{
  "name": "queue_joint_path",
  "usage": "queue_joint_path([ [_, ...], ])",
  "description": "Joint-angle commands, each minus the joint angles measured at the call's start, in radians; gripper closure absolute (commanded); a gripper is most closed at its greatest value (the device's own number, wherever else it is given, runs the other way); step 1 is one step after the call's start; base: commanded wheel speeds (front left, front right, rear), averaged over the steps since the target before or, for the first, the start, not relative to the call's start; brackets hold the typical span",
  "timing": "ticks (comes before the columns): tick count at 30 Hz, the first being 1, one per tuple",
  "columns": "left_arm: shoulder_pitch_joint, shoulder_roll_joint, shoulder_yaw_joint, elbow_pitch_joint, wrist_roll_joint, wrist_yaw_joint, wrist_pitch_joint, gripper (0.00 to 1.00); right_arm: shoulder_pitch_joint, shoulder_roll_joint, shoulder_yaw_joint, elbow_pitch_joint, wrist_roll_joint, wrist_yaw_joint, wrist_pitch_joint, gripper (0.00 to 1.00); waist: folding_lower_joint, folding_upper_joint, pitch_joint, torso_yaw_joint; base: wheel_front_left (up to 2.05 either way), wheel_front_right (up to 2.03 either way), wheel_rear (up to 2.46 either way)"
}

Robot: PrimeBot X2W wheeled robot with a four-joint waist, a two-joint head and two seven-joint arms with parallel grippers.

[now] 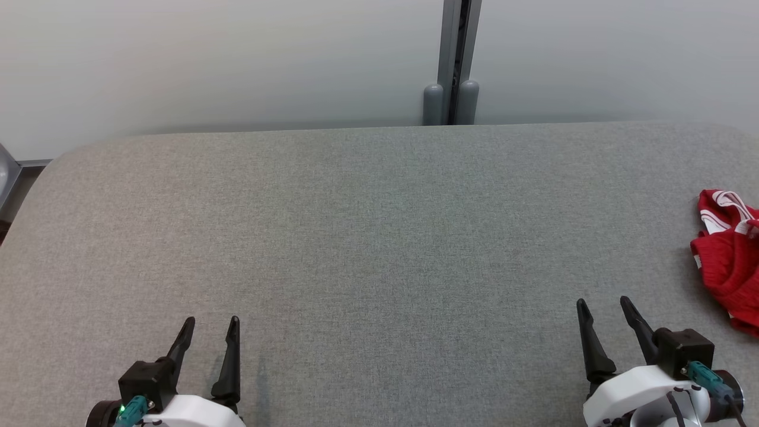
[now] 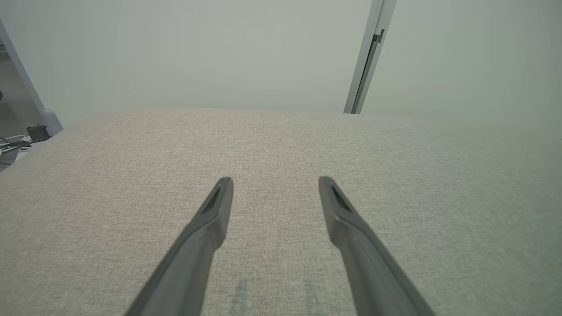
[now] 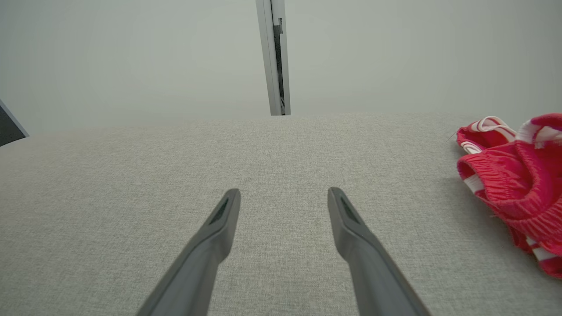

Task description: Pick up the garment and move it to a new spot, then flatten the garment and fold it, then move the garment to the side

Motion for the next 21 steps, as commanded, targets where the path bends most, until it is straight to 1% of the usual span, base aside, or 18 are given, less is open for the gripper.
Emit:
queue_joint_path([
  [1,-0.01,0.004,0.0,0.002,-0.002,-0.001,-0.004,0.0,-0.006,-0.007,-0.001,0.005,0.002,0.0,-0.005,0.0,0.0,0.0,0.001,0.0,0.0,0.0,0.0],
  [21,0.009,0.004,0.009,0.005,0.004,-0.001,-0.004,0.0,-0.007,-0.007,0.003,0.005,-0.006,0.0,-0.005,0.0,0.0,0.0,-0.007,-0.001,0.0,0.0,0.0],
])
